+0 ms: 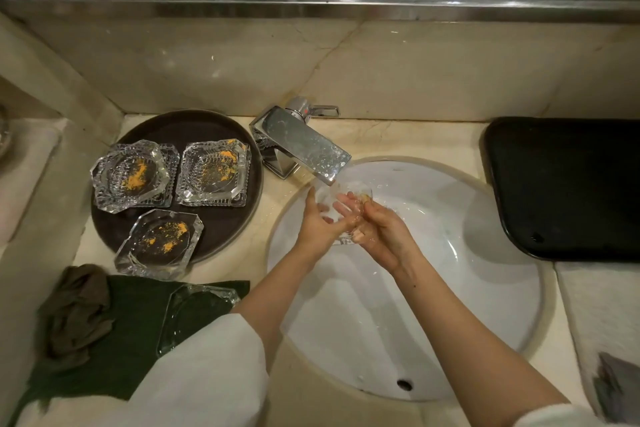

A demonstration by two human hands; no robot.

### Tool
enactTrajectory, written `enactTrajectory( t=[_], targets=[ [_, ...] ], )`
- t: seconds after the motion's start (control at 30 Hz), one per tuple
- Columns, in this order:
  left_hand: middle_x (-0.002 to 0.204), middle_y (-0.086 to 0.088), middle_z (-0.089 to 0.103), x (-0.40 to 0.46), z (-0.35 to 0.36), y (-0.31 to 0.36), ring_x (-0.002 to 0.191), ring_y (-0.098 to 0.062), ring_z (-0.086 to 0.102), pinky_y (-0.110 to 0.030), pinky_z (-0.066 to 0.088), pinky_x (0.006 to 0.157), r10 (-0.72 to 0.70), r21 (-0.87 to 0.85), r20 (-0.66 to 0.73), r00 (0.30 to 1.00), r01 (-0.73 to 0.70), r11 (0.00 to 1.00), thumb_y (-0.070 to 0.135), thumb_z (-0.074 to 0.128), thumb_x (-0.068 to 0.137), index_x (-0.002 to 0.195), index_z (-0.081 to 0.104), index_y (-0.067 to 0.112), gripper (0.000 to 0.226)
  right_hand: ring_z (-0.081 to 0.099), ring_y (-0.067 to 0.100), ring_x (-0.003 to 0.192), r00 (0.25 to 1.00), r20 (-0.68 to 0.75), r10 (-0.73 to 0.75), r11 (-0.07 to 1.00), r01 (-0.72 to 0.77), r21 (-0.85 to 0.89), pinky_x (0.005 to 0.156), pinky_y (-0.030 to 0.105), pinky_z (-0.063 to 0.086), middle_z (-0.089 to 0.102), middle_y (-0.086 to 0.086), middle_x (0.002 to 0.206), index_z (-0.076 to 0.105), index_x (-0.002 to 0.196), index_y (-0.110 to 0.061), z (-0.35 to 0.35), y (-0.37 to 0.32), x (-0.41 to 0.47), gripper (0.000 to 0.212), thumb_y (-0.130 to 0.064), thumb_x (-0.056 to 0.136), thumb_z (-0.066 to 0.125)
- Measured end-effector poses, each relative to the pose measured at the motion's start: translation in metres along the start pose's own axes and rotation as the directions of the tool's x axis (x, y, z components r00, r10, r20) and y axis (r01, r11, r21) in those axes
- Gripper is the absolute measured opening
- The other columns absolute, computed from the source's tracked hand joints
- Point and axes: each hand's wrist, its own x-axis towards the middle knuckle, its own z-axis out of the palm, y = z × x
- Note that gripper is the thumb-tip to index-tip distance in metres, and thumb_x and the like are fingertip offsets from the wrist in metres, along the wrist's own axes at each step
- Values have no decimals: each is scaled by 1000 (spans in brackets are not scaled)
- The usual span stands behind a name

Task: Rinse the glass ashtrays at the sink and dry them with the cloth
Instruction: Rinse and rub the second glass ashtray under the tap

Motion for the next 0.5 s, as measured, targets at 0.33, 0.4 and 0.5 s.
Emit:
enactTrajectory(
  t=[0.33,0.4,0.5],
  targets=[
    [157,-5,-2,-1,4,-1,146,-19,4,-38,15,116,-92,55,159,983,85,995,38,59,89,146,-19,28,98,65,10,93,995,14,-99,962,99,-253,77,22,51,64,5,104,56,117,-4,14,6,-3,26,-13,98,40],
    [152,7,19,-2,4,3,140,-11,20,-39,19,114,-157,-134,224,962,190,973,43,60,85,148,-10,32,94,65,7,88,987,-21,-157,842,122,-526,71,20,51,67,1,99,59,115,-7,20,7,-2,25,-17,98,43],
    [120,-2,53,2,-2,8,117,-18,48,-30,37,84,-220,-416,314,924,342,843,36,54,83,127,47,19,48,63,21,101,954,51,-295,362,161,-918,87,34,49,68,8,109,61,117,-11,24,16,-1,27,-12,97,44]
  ],
)
